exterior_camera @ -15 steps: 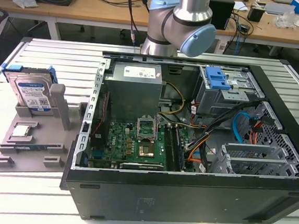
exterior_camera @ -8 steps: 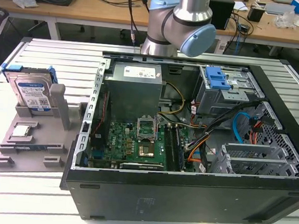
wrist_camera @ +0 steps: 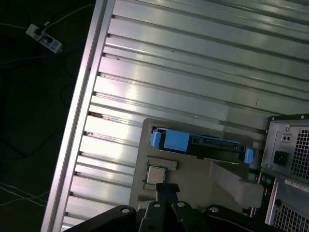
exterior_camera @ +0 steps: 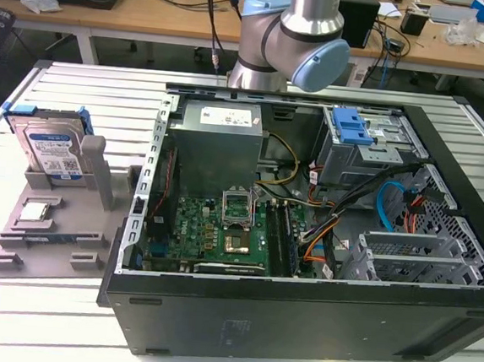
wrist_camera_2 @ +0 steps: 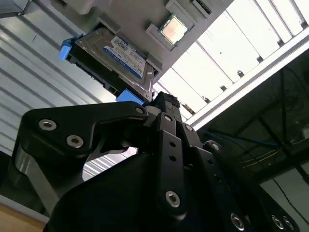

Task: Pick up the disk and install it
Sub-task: 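Pick up the disk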

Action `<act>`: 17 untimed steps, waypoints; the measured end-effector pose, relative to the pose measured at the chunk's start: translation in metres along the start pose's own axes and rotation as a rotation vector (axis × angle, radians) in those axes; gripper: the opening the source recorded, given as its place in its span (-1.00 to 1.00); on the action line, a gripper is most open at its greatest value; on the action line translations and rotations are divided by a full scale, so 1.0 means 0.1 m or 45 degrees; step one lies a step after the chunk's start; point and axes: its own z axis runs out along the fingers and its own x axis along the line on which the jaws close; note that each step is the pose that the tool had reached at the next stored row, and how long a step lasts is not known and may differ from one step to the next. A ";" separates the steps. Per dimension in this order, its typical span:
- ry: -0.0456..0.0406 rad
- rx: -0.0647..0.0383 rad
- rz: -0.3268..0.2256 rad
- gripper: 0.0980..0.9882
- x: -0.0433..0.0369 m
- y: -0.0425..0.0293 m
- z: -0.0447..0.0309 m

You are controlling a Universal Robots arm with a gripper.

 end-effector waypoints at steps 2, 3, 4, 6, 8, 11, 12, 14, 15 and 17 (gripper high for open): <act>0.003 -0.001 -0.069 -0.98 0.000 0.000 0.000; 0.003 -0.001 -0.089 -0.98 0.000 0.000 0.000; 0.004 -0.001 -0.109 -0.98 0.000 0.000 0.000; 0.006 -0.002 -0.155 -0.98 0.000 0.000 0.000; 0.008 -0.002 -0.204 -0.98 0.000 0.000 0.000; 0.010 -0.003 -0.271 -0.98 0.000 0.000 0.000; 0.011 -0.003 -0.288 -0.98 0.000 0.000 0.000; 0.014 -0.004 -0.362 -0.98 0.000 0.000 0.000; 0.015 -0.005 -0.389 -0.98 0.000 0.000 0.000; 0.019 -0.006 -0.490 -0.98 0.000 0.000 0.000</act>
